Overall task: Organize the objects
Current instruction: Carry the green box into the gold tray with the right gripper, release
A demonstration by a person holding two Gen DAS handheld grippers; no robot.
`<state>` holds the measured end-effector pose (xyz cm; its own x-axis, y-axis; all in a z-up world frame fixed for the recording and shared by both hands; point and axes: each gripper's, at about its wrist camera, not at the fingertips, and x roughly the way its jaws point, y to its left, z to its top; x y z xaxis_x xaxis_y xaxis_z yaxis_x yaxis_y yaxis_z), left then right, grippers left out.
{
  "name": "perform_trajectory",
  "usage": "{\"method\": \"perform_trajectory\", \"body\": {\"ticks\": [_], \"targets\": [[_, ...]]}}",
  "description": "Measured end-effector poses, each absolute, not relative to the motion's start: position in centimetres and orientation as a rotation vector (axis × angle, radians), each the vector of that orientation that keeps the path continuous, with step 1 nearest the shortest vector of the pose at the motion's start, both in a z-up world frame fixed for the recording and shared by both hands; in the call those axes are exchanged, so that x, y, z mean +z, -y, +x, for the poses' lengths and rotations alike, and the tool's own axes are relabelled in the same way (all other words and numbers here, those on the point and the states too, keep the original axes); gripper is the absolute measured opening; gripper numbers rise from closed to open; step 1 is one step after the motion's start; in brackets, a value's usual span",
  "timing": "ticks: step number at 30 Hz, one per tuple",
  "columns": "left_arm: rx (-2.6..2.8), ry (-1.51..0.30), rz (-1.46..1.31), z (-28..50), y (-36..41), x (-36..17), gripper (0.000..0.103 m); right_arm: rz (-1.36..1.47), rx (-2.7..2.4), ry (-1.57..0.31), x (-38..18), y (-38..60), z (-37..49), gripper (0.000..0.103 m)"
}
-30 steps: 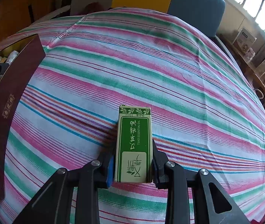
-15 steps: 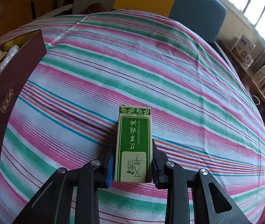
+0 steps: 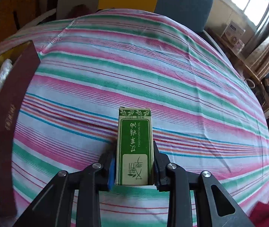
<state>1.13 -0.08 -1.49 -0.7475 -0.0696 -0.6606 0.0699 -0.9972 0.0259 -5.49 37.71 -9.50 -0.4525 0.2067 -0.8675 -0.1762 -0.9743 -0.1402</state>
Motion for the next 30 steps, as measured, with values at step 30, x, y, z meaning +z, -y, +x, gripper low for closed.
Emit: {"method": "perform_trajectory", "body": {"ticks": [30], "targets": [[-2.754, -0.065, 1.076, 1.3, 4.0, -0.9, 0.059, -1.668, 2.744, 0.032, -8.6, -17.9, -8.7, 0.044]]}}
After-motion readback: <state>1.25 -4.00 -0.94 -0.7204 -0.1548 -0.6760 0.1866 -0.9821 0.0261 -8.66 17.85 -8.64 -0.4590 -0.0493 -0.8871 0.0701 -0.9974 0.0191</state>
